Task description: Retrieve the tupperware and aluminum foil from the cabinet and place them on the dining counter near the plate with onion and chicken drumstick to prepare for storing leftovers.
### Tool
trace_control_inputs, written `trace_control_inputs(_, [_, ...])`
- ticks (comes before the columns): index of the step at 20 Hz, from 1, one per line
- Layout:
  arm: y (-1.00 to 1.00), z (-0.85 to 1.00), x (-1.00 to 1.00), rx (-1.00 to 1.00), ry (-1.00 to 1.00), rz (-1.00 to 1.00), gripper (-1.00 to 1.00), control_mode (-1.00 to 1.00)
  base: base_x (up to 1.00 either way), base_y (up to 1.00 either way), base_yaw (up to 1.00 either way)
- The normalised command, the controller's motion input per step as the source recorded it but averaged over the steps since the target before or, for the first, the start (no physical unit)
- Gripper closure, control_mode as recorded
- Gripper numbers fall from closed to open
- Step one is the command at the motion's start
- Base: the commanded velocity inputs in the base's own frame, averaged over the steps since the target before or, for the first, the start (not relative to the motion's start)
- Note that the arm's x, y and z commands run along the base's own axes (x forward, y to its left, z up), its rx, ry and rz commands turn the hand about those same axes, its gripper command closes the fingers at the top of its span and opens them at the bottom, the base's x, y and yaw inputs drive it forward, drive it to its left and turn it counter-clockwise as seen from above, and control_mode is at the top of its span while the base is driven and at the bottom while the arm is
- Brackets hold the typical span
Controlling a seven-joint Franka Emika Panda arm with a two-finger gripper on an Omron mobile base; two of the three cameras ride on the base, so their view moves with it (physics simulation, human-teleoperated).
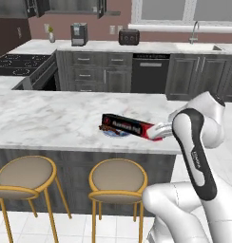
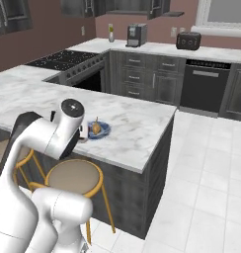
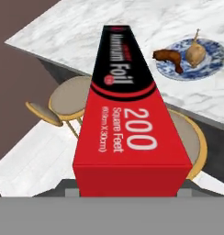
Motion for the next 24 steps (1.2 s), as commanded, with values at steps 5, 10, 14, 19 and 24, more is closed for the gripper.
trace_control_inputs(5, [-0.5,-0.18,0.63,0.0,0.03,-0.39,1.0,-1.0,0.0,0.0,0.0])
trace_control_inputs(10, [-0.42,-0.22,0.61,0.0,0.11,-0.44,1.0,-1.0,0.0,0.0,0.0])
trace_control_inputs(14, [-0.24,-0.23,0.55,0.0,0.12,-0.38,1.0,-1.0,0.0,0.0,0.0])
trace_control_inputs(19, [-0.01,-0.16,0.49,0.0,0.09,-0.13,1.0,-1.0,0.0,0.0,0.0])
trace_control_inputs(24, [0.0,-0.24,0.64,0.0,0.2,0.0,1.0,-1.0,0.0,0.0,0.0])
